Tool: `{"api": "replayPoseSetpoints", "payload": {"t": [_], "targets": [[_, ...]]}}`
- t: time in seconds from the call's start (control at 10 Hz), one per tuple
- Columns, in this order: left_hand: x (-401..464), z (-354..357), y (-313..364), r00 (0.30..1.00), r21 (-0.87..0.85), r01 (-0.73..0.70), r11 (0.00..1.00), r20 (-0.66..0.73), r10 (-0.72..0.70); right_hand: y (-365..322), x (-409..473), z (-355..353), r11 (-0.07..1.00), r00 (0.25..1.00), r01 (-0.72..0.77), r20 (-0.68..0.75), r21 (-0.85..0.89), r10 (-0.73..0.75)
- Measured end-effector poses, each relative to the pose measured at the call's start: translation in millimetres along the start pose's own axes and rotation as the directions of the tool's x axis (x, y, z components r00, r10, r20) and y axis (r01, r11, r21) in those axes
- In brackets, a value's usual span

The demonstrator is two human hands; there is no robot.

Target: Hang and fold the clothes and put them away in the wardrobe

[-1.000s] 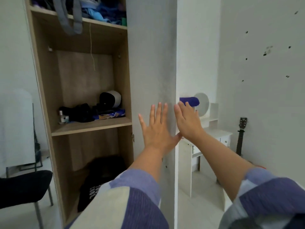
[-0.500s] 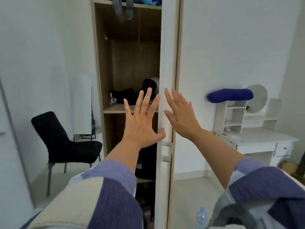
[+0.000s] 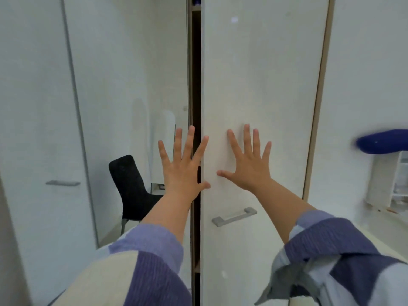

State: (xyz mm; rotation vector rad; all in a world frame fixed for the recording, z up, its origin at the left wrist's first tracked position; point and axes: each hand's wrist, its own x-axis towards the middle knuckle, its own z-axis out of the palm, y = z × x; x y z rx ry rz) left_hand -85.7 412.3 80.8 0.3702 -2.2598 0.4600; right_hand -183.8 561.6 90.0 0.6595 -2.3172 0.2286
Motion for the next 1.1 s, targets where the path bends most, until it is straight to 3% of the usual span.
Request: {"api": "replayPoseSetpoints", "payload": {"t": [0.2,0.6,1.0,1.1], "targets": [[50.1,53.2,-24.9,0.999,0.033,0.028,0.999,0.027,-0.029,-14.2,61.2,38.3,0.998,0.999,0.034,-0.012,-0.046,-0.034],[150.4,158.8,-35.1,0.993,0.014,-0.102,0.995,0.056,0.102,-12.0,136.7,126.1,0.985,1.000,0.011,-0.006,-0.172,-0.012],[161.6,168.3,-42.2,0.987,-0.052,-0.135,0.990,0.077,0.138,-10.6,148.1,125.2,0.988,0.998,0.049,-0.031,-0.150,-0.054],[139.1,173.1,-35.3,0.993,-0.119,-0.111,0.987,-0.055,0.105,-3.7,126.9,120.5,0.988,0.990,0.093,-0.095,-0.121,-0.104]]}}
